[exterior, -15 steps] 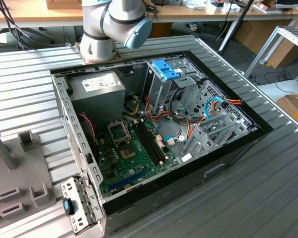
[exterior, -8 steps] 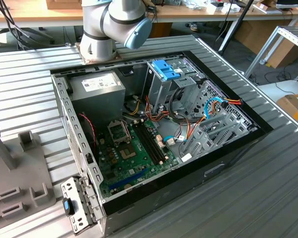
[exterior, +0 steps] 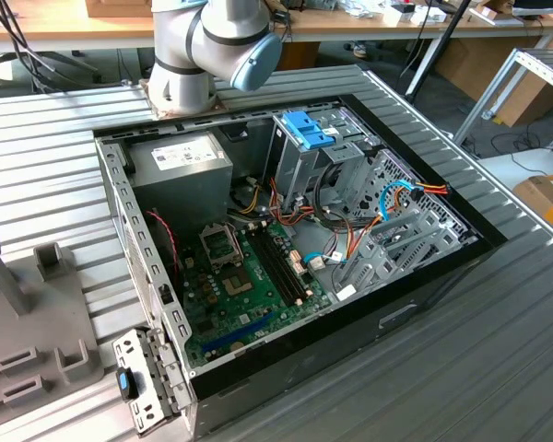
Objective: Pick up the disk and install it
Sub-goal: 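Pick up the disk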
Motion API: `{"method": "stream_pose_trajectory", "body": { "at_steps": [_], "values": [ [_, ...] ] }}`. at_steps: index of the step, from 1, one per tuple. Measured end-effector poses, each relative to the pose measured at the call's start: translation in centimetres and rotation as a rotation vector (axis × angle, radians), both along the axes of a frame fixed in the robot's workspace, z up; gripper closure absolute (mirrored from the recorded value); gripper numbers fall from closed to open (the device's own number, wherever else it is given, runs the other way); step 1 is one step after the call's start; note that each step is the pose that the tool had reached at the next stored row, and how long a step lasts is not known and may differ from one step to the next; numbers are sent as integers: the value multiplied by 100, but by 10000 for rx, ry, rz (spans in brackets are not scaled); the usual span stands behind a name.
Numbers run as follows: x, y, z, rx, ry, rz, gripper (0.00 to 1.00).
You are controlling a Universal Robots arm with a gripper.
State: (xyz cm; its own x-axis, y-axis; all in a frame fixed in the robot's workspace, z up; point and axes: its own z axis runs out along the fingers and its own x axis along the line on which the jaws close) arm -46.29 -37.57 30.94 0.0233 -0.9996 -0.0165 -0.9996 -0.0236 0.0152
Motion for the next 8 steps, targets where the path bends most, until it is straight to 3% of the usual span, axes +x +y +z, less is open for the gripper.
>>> {"method": "stream_pose_trajectory", "body": {
  "at_steps": [8],
  "values": [
    [-7,-7,-4,-1,0,1,52]
  ]
}}
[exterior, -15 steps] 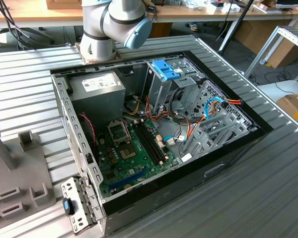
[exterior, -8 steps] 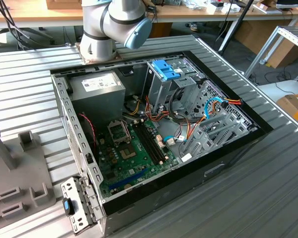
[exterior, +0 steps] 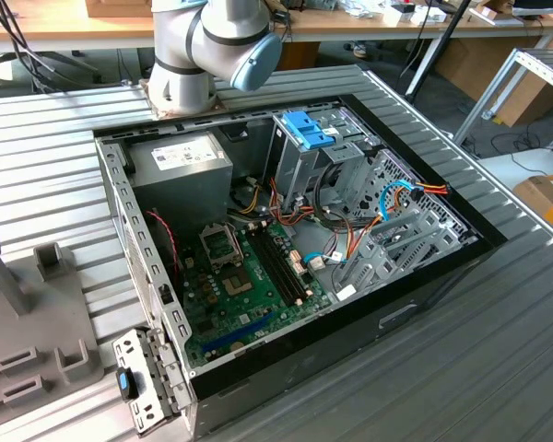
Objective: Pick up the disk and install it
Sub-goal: 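Pick up the disk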
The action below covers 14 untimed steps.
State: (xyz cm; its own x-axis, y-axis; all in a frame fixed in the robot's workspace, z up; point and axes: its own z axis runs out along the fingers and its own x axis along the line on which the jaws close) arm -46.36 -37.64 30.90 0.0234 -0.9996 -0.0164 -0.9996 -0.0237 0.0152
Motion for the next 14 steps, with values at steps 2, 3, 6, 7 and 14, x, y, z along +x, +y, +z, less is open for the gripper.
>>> {"method": "stream_pose_trajectory", "body": {
  "at_steps": [2,3,6,7,14],
  "values": [
    [0,0,0,0,0,-1,52],
    [0,0,0,0,-1,-1,53],
    [0,-1,0,0,0,-1,60],
    [0,-1,0,0,0,-1,63],
    [0,-2,0,1,0,0,63]
  ]
}}
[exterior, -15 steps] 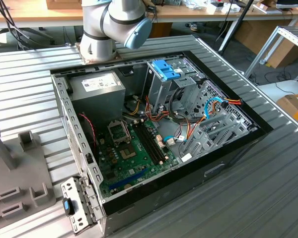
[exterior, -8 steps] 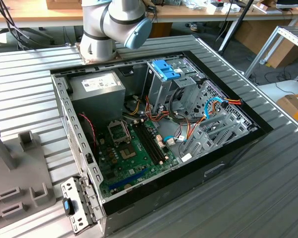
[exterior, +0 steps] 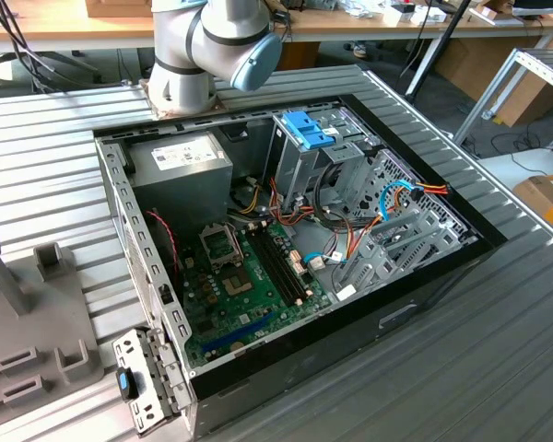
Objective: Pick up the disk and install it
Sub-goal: 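Pick up the disk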
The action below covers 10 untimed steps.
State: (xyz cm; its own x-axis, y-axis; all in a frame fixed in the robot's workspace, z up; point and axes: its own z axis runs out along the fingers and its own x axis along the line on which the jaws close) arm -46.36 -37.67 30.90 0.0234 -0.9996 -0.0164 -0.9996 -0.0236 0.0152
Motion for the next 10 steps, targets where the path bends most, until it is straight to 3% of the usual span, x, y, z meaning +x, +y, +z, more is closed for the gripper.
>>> {"method": "stream_pose_trajectory", "body": {
  "at_steps": [10],
  "values": [
    [0,-2,25,0,-2,0,63]
  ]
}}
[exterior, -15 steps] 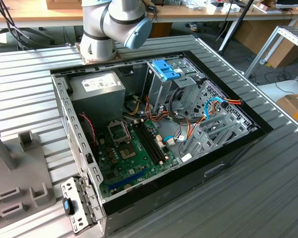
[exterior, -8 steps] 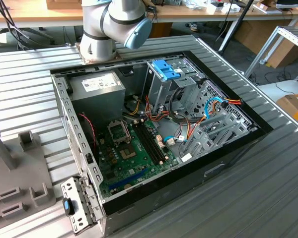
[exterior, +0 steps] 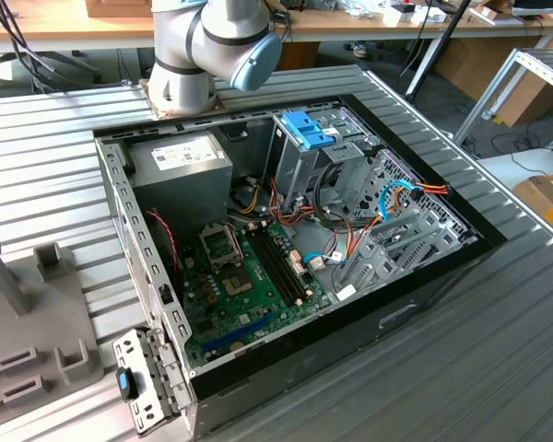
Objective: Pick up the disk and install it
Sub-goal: 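Pick up the disk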
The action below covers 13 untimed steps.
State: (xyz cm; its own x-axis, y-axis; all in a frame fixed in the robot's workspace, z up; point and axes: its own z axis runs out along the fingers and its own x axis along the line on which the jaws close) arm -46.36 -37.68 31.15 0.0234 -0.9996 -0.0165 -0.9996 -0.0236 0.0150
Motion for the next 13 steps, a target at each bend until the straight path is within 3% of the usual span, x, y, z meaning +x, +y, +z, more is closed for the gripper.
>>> {"method": "stream_pose_trajectory", "body": {
  "at_steps": [7,11,13],
  "values": [
    [0,0,21,-1,-7,0,63],
    [0,0,10,0,-177,23,63],
    [0,0,9,0,-180,24,63]
  ]
}}
